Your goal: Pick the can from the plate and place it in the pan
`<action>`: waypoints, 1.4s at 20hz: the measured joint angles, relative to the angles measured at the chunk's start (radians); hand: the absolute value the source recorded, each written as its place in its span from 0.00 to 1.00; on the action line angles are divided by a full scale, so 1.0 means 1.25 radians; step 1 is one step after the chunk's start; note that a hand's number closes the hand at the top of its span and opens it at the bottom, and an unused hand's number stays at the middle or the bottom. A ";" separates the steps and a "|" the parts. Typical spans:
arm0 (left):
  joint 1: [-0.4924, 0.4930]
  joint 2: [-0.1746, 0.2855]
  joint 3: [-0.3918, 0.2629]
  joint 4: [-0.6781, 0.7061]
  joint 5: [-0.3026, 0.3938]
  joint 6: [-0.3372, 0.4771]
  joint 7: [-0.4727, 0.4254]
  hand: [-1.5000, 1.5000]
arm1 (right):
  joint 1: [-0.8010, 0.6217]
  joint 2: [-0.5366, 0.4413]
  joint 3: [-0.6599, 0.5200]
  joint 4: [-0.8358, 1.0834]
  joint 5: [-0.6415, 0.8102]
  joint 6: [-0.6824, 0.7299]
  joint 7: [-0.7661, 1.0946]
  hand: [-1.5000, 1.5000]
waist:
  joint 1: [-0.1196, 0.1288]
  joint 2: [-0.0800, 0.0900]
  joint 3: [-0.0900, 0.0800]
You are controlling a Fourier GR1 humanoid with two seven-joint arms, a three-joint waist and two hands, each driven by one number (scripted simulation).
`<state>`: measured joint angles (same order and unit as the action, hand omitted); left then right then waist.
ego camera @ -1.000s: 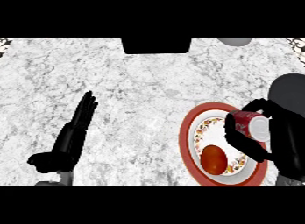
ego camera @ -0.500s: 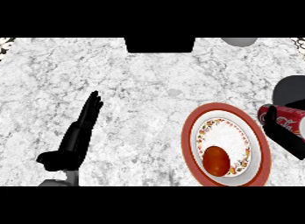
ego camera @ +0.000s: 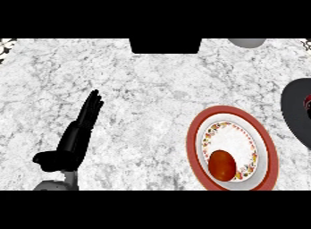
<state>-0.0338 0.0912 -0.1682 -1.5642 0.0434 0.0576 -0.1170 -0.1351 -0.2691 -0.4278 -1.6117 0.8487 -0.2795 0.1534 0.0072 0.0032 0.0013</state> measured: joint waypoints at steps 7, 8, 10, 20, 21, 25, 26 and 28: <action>0.001 -0.012 -0.012 -0.020 -0.011 0.005 0.025 0.50 | -0.141 -0.105 -0.115 0.318 -0.100 -0.131 -0.175 1.00 | 0.006 0.001 0.000; -0.002 -0.009 -0.005 -0.017 -0.007 0.000 0.023 0.50 | -0.156 -0.121 -0.129 0.368 -0.119 -0.144 -0.211 1.00 | 0.006 0.001 0.000; -0.014 -0.016 -0.007 -0.011 -0.014 0.006 0.027 0.50 | -0.200 -0.160 -0.155 0.473 -0.150 -0.162 -0.271 1.00 | 0.008 0.002 0.001; -0.031 -0.026 -0.017 0.003 -0.021 -0.004 0.018 0.50 | -0.312 -0.280 -0.126 0.844 -0.132 -0.007 -0.291 0.00 | 0.031 0.010 -0.001; -0.027 -0.023 -0.015 0.000 -0.019 -0.007 0.015 0.50 | -0.320 -0.282 -0.128 0.868 -0.139 0.016 -0.301 0.00 | 0.033 0.010 -0.002; -0.030 -0.016 -0.005 0.003 -0.009 -0.020 0.011 0.50 | -0.371 -0.298 -0.138 0.960 -0.157 0.063 -0.352 0.00 | 0.036 0.011 -0.001; -0.035 -0.018 -0.003 0.008 -0.010 -0.018 0.013 0.50 | -0.380 -0.299 -0.145 0.976 -0.166 0.066 -0.374 0.00 | 0.034 0.011 0.000; -0.033 -0.018 -0.002 0.004 -0.010 -0.017 0.014 0.50 | -0.396 -0.294 -0.169 0.994 -0.192 0.052 -0.410 0.00 | 0.033 0.011 0.001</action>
<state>-0.0748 0.0683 -0.1703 -1.5588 0.0313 0.0363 -0.0995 -0.6303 -0.6362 -0.6396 -0.3688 0.6090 -0.2150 -0.3590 0.0486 0.0170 0.0030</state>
